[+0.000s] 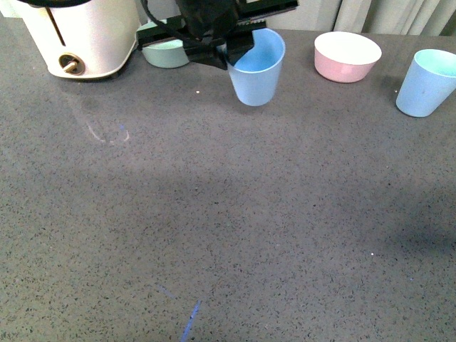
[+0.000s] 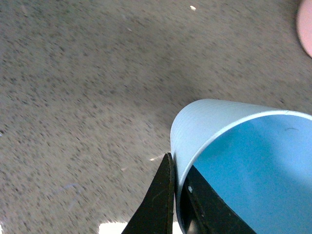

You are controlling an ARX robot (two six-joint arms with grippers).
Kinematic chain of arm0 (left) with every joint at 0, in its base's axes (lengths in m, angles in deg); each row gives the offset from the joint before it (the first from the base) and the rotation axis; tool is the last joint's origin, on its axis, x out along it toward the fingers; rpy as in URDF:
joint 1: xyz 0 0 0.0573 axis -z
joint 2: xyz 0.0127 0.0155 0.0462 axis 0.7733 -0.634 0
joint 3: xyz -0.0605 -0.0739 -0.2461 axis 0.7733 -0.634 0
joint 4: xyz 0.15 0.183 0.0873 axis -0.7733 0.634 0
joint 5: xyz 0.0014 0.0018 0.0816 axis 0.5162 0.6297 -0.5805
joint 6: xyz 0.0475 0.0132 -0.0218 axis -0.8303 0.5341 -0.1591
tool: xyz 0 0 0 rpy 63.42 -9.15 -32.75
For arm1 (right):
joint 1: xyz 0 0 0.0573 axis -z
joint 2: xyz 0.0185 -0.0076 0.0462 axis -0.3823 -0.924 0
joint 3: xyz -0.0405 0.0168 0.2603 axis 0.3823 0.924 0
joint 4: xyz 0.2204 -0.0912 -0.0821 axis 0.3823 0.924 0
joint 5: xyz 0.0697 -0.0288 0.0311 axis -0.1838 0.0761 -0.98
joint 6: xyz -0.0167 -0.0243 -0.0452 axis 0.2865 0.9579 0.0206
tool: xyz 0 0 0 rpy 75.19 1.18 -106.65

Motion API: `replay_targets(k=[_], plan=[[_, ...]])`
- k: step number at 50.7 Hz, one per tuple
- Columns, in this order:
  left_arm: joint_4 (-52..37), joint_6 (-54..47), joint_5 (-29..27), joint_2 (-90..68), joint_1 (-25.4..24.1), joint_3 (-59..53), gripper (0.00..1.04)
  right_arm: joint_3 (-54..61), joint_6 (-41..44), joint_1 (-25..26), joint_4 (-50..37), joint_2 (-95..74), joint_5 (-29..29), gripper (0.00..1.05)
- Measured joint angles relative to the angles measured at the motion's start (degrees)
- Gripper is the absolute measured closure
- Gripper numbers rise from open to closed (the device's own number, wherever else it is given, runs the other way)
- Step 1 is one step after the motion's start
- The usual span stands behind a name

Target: Stack blue cups with both arms

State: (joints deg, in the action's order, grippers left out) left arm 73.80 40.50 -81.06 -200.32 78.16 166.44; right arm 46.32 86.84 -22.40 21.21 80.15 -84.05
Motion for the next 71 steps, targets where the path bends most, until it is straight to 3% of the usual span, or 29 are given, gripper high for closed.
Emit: replay_targets(k=[20,47,61,71], plan=[[-0.8,0.3,0.2,3.8,8.1,-6.0,1.03,0.0,0.0,0.0,0.0,0.0,0.0,0.09],[2.1,0.3,-2.3,-2.6,8.3,-1.1,1.03,0.0,0.0,0.0,0.0,0.0,0.0,0.09],[1.3,0.4,-0.6,-2.7,8.3,-1.1,0.70,0.0,0.0,0.0,0.0,0.0,0.0,0.09],[0.4,1.1,0.8,-2.1,8.0,-1.1,0.33,0.0,0.0,0.0,0.0,0.0,0.0,0.09]])
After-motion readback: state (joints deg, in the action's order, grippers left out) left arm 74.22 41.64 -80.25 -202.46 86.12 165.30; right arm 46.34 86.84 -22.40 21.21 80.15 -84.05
